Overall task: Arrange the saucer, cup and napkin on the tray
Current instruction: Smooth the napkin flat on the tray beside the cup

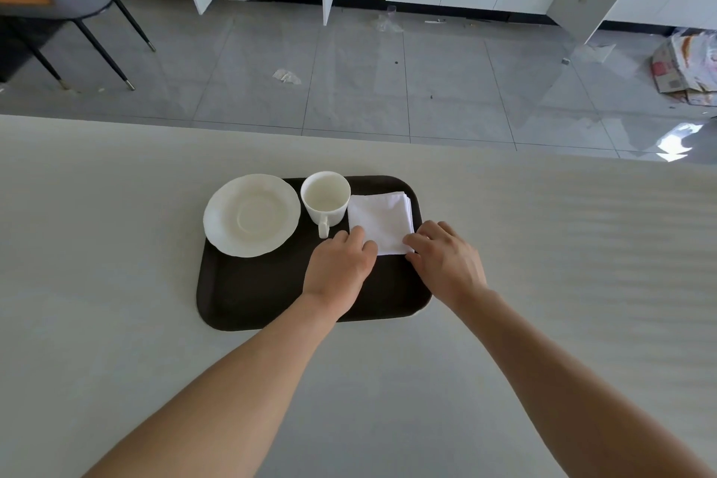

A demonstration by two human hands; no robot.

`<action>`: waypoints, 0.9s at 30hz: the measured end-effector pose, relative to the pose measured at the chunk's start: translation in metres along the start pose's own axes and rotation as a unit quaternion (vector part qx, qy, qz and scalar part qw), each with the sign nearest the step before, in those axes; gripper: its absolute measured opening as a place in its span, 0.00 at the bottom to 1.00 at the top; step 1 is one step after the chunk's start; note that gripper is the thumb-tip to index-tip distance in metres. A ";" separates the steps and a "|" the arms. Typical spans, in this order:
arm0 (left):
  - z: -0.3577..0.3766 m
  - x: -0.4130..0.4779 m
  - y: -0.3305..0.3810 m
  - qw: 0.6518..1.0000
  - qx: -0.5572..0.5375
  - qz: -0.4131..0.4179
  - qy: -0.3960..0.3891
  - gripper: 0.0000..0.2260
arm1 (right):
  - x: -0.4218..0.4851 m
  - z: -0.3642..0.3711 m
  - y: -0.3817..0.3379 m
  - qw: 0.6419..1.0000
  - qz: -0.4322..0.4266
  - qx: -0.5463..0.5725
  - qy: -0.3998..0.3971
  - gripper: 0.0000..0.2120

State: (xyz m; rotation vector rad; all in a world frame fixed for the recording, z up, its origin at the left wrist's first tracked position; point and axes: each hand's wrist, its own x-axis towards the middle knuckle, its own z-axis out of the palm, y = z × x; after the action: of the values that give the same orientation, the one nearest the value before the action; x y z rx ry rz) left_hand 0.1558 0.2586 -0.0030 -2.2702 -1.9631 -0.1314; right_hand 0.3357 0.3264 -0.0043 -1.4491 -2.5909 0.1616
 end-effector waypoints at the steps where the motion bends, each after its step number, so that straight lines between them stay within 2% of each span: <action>1: -0.001 0.002 0.000 1.000 0.005 -0.004 -0.010 0.14 | 0.002 0.000 0.000 1.000 0.001 -0.001 0.001 0.02; 6: -0.004 0.010 0.003 0.998 0.020 -0.030 -0.042 0.16 | 0.011 0.001 0.000 1.000 0.011 -0.004 0.000 0.04; 14: 0.002 0.015 0.006 0.994 -0.039 -0.066 -0.074 0.08 | 0.014 0.004 0.000 1.000 0.015 0.002 -0.001 0.04; 19: 0.001 0.014 0.008 0.994 -0.062 -0.066 -0.057 0.03 | 0.015 0.005 0.000 1.000 0.020 0.004 -0.005 0.04; 23: 0.004 0.008 0.009 0.995 -0.067 -0.062 -0.050 0.03 | 0.014 0.006 0.001 1.000 0.022 0.003 -0.008 0.03; 27: 0.004 0.000 0.010 0.993 -0.076 -0.059 -0.069 0.06 | 0.012 0.004 0.000 0.999 0.028 0.009 -0.012 0.05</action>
State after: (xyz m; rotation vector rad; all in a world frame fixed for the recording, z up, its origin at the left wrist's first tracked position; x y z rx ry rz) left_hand 0.1657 0.2582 -0.0073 -2.3115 -2.2304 -0.1438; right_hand 0.3285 0.3359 -0.0074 -1.5237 -2.5621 0.2090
